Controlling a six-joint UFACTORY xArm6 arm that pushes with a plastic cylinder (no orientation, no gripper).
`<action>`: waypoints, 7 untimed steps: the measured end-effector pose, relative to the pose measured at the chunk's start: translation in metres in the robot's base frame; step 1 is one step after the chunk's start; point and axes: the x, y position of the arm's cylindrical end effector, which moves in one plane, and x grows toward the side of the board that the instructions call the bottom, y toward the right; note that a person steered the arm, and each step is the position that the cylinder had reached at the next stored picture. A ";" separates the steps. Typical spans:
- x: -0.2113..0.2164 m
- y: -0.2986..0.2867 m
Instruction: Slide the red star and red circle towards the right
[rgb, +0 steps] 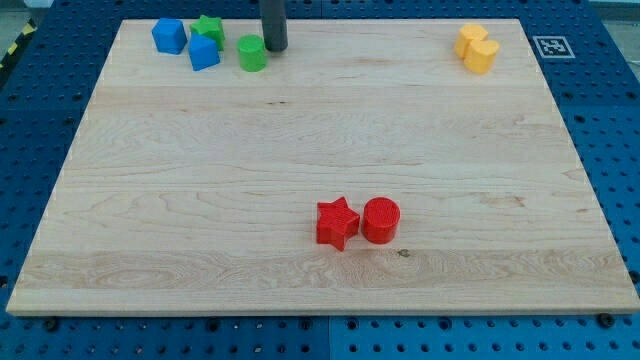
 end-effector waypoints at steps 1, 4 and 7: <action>0.011 0.000; 0.014 -0.006; 0.184 -0.010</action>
